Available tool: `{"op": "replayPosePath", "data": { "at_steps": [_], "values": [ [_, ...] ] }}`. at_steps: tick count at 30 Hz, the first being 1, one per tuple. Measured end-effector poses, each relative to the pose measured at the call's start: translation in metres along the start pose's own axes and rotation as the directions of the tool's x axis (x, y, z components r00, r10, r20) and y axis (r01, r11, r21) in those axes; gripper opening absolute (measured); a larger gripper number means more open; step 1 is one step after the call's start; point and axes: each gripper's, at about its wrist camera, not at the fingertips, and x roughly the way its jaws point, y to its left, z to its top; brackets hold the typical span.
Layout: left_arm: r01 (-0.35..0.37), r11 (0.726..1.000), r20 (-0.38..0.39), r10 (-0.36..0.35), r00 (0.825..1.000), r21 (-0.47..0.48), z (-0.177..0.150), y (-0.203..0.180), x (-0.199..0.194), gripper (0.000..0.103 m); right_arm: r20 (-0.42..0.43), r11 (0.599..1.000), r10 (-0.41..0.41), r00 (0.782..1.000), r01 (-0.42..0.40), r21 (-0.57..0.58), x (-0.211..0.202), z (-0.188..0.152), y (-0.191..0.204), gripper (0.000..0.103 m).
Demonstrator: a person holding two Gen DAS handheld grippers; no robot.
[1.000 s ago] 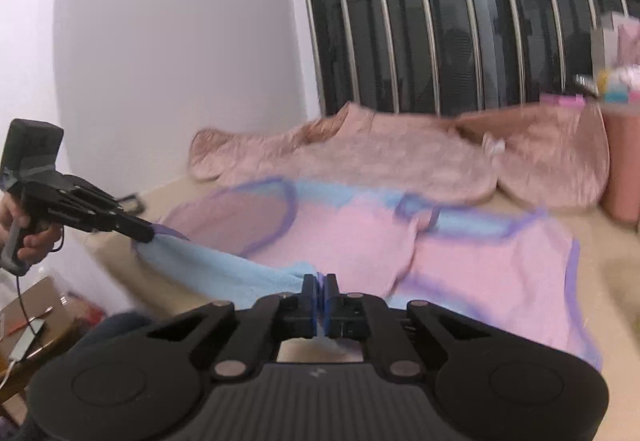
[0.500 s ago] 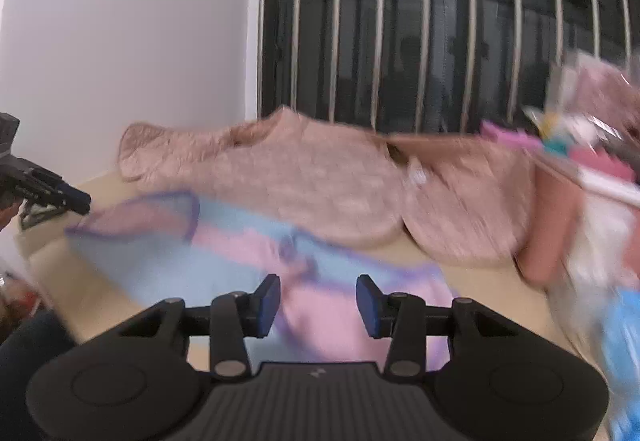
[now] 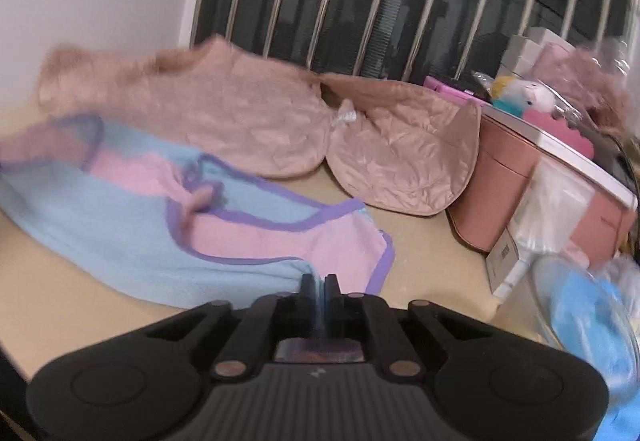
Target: Fold clothes
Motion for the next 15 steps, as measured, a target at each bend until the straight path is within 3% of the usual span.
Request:
{"op": "replayPosePath", "data": {
  "at_steps": [3, 6, 8, 10, 14, 15],
  "values": [
    [-0.023, 0.999, 0.018, 0.024, 1.0, -0.031, -0.001, 0.004, -0.008, 0.005, -0.001, 0.999, -0.038, 0.999, 0.038, -0.029, 0.004, 0.001, 0.002, 0.033],
    [-0.028, 0.998, 0.031, 0.03, 0.999, -0.053, -0.003, 0.004, -0.017, 0.01, 0.058, 0.996, -0.085, 0.995, 0.086, -0.028, -0.019, -0.001, 0.007, 0.04],
    [-0.008, 0.999, 0.044, 0.01, 0.999, -0.041, -0.004, -0.001, -0.019, 0.025, 0.066, 0.996, -0.09, 0.994, 0.091, -0.014, -0.032, -0.003, 0.01, 0.038],
    [0.003, 1.0, 0.046, -0.001, 0.999, -0.03, -0.005, -0.006, -0.016, 0.029, 0.042, 0.997, -0.079, 0.996, 0.077, 0.029, -0.042, -0.005, 0.01, 0.035],
    [0.001, 1.0, 0.015, -0.001, 1.0, -0.009, -0.007, -0.01, -0.002, 0.024, -0.017, 0.97, -0.015, 1.0, 0.018, 0.241, -0.03, -0.022, -0.002, 0.035],
    [-0.006, 1.0, 0.016, 0.006, 1.0, -0.015, -0.007, -0.008, -0.002, 0.018, -0.001, 0.965, -0.016, 1.0, 0.015, 0.262, -0.025, -0.026, -0.003, 0.025]
  ]
}}
